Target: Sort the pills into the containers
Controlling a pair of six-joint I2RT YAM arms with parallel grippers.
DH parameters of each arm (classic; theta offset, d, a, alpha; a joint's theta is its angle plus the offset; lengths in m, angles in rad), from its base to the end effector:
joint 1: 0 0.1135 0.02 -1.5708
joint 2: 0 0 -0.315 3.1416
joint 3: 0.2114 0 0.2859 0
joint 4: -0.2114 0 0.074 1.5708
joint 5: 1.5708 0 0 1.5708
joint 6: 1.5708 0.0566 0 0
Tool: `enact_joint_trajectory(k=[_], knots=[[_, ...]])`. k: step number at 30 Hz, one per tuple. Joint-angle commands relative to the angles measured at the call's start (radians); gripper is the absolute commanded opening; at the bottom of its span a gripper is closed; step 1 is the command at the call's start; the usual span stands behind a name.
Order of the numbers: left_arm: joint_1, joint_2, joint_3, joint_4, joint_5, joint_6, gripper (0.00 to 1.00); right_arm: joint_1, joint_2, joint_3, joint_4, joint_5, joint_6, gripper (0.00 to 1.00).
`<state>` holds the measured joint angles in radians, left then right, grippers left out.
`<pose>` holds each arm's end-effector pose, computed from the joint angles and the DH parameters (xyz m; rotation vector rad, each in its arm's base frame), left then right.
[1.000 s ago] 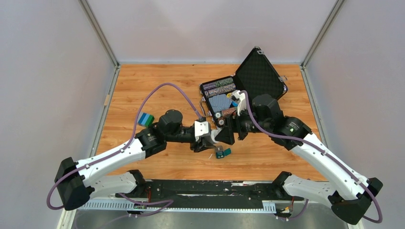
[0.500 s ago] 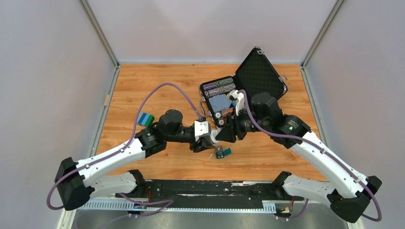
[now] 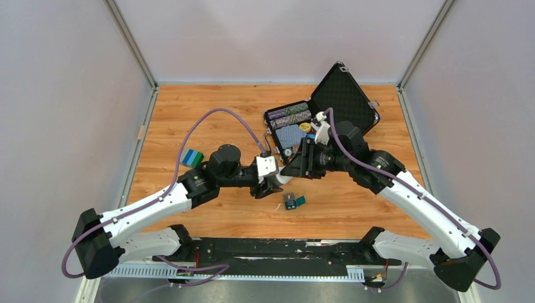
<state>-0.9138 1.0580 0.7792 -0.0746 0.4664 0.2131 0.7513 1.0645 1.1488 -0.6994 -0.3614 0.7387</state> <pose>0.1433 -0.2274 0.3256 1.3259 1.4890 -0.9094 0.1650 0.1815 0.3990 -0.2432 2.4089 1.1700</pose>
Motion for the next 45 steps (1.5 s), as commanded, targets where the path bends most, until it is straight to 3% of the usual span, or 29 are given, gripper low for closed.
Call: enact_joint_trajectory(k=[1, 2, 3, 7, 13, 17, 21, 27, 30, 34, 45], knots=[[-0.013, -0.019, 0.033, 0.062, -0.029, 0.017, 0.00, 0.000, -0.030, 0.014, 0.149, 0.087, 0.316, 0.34], [-0.012, -0.020, 0.034, 0.057, -0.032, 0.018, 0.00, 0.000, -0.042, 0.012, 0.169, 0.084, 0.291, 0.56], [-0.012, -0.022, 0.034, 0.050, -0.030, 0.018, 0.00, 0.000, -0.055, 0.009, 0.181, 0.086, 0.267, 0.67], [-0.013, -0.028, 0.029, 0.047, -0.028, 0.021, 0.00, -0.001, -0.094, -0.004, 0.180, 0.092, 0.124, 0.82], [-0.013, -0.025, 0.036, 0.043, 0.006, 0.027, 0.00, 0.000, -0.111, -0.018, 0.099, -0.003, -0.176, 0.82], [-0.012, -0.021, 0.042, 0.038, 0.034, 0.026, 0.00, -0.001, -0.098, -0.001, 0.012, -0.059, -0.342, 0.75], [-0.013, -0.014, 0.055, 0.027, 0.059, 0.028, 0.00, 0.000, -0.092, 0.010, -0.007, -0.086, -0.420, 0.75], [-0.013, -0.003, 0.060, 0.029, 0.064, 0.026, 0.00, 0.000, -0.038, 0.030, 0.000, -0.088, -0.401, 0.71], [-0.014, 0.000, 0.061, 0.036, 0.061, 0.023, 0.01, 0.000, -0.026, 0.018, 0.028, -0.106, -0.385, 0.82], [-0.014, 0.005, 0.060, 0.046, 0.053, 0.015, 0.03, 0.002, -0.023, -0.016, 0.101, -0.125, -0.327, 0.87], [-0.013, 0.009, 0.054, 0.068, 0.006, -0.010, 0.16, 0.043, 0.062, -0.046, 0.151, -0.095, -0.206, 0.73]])
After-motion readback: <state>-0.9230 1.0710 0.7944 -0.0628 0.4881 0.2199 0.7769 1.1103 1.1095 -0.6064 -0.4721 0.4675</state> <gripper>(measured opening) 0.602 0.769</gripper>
